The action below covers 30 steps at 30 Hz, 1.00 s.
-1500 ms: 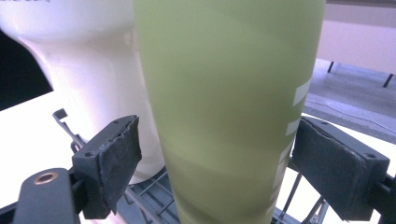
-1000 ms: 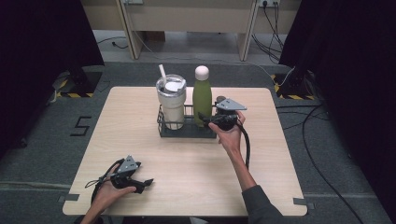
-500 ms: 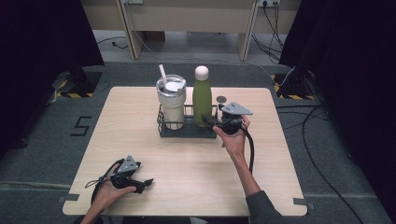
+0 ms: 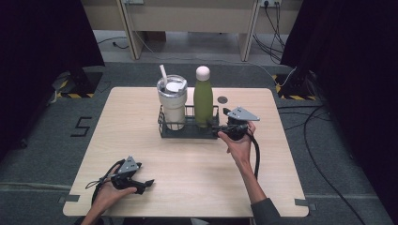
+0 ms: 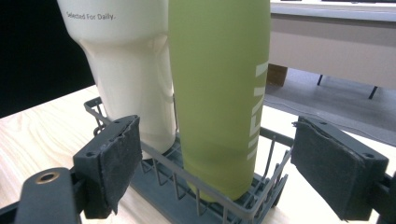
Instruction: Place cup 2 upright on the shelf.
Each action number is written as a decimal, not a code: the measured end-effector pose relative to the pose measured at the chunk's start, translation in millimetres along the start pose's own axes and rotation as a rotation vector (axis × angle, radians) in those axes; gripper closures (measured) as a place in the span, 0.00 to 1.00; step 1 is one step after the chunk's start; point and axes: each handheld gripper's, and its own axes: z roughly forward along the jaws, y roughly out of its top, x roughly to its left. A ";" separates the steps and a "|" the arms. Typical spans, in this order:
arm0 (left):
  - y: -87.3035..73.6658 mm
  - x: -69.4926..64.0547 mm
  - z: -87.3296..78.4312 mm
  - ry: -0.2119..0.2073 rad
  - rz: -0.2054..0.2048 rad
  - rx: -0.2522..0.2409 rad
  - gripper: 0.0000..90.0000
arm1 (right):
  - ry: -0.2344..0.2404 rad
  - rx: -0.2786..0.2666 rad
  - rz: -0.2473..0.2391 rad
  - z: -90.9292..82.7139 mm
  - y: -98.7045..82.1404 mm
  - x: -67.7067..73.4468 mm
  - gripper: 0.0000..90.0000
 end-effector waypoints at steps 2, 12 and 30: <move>0.0 0.0 0.1 0.000 0.000 -0.001 0.13 | 0.006 0.001 0.006 -2.3 -1.8 0.8 0.17; 0.0 0.0 0.0 0.000 -0.001 -0.001 0.13 | 0.000 -0.006 0.006 -19.2 -9.9 4.9 0.17; 0.0 -0.1 0.1 0.001 -0.001 -0.001 0.13 | 0.010 0.014 0.011 -32.6 -29.0 17.1 0.17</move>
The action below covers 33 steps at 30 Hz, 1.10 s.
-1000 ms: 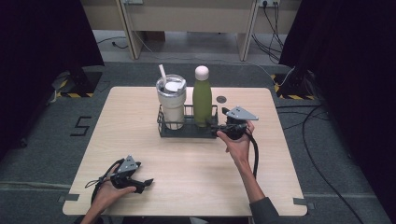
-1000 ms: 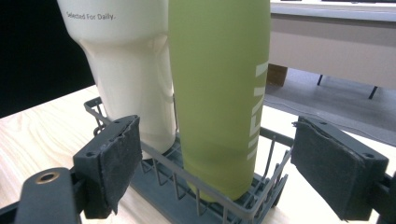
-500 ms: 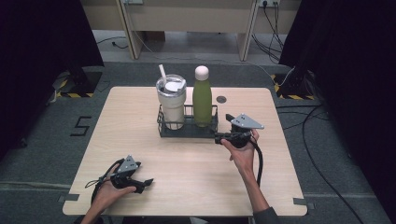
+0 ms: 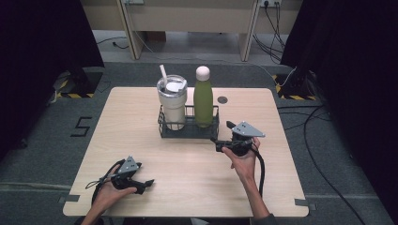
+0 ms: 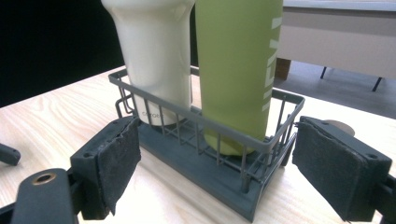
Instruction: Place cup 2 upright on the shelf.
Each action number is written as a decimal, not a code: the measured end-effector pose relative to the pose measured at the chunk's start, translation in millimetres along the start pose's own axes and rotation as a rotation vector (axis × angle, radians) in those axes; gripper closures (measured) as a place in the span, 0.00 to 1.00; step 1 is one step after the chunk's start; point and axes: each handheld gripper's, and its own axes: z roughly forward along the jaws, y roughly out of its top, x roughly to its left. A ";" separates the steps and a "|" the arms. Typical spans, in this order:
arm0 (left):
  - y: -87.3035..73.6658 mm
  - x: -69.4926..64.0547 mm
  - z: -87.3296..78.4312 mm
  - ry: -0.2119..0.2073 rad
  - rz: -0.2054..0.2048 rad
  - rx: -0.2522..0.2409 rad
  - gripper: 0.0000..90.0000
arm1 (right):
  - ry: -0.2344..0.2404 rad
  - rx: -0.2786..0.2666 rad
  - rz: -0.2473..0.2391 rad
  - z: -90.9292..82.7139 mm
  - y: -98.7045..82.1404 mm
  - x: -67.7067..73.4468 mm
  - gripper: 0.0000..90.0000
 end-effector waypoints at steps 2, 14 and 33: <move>0.0 0.0 0.0 0.000 0.000 0.000 0.13 | 0.002 0.008 -0.003 -0.4 -2.5 1.3 0.17; 0.0 0.0 -0.1 0.000 0.001 0.001 0.13 | 0.004 0.033 -0.023 -11.1 -11.9 7.5 0.17; -0.3 -0.1 -0.5 0.000 0.001 0.001 0.14 | 0.020 0.102 -0.030 -30.7 -38.7 13.9 0.17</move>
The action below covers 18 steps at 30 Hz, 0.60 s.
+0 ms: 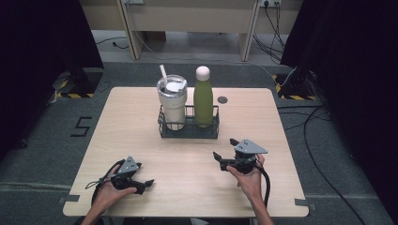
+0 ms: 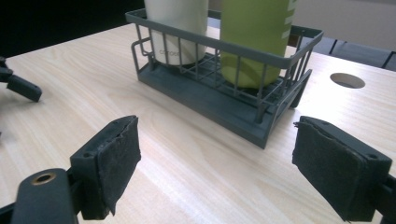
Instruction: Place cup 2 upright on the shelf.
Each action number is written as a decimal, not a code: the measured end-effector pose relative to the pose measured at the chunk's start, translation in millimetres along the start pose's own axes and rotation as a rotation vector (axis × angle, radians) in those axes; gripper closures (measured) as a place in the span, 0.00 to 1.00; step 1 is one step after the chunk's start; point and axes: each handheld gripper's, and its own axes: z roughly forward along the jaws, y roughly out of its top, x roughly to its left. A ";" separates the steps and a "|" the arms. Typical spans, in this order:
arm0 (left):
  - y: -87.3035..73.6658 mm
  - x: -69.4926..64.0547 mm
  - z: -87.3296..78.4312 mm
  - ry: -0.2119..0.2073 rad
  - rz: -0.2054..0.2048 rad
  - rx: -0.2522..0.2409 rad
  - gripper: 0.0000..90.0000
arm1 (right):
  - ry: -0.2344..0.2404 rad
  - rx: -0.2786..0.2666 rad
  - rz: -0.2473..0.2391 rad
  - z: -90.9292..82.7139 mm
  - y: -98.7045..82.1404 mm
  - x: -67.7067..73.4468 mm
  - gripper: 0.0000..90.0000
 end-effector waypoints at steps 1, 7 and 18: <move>0.0 -0.1 0.0 0.000 -0.001 0.000 0.14 | 0.004 -0.003 0.004 -0.6 -0.7 0.9 0.17; 0.0 0.0 0.0 0.000 0.000 0.000 0.13 | 0.017 0.033 0.005 -1.4 -10.4 5.6 0.17; -0.1 -0.1 0.0 0.000 -0.001 -0.001 0.14 | 0.035 0.060 0.008 -3.1 -21.3 12.5 0.17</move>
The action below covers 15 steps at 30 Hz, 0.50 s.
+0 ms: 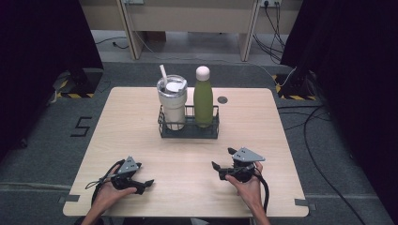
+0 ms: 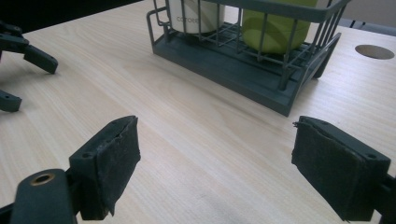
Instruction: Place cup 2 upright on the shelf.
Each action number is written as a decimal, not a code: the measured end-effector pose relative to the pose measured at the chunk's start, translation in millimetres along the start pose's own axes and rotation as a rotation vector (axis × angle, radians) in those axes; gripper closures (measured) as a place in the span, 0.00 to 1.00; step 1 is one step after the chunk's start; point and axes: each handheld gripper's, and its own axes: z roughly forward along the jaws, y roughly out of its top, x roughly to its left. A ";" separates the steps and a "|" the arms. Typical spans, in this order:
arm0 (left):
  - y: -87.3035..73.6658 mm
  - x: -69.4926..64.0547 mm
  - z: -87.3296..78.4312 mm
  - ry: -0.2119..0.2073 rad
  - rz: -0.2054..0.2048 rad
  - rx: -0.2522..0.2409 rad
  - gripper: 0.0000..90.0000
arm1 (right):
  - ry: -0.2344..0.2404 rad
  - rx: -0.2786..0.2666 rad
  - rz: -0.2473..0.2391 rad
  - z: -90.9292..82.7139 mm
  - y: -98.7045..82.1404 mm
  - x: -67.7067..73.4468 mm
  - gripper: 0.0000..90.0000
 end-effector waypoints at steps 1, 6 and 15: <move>0.0 0.0 0.0 0.000 0.000 -0.001 0.13 | 0.001 -0.002 -0.001 -0.8 0.1 0.9 0.17; 0.0 0.0 -0.1 0.000 0.000 0.001 0.14 | -0.011 0.012 -0.019 -4.3 -1.2 4.6 0.17; 0.0 0.0 0.0 0.000 0.000 0.000 0.13 | -0.023 0.030 -0.015 -11.7 -12.8 5.1 0.17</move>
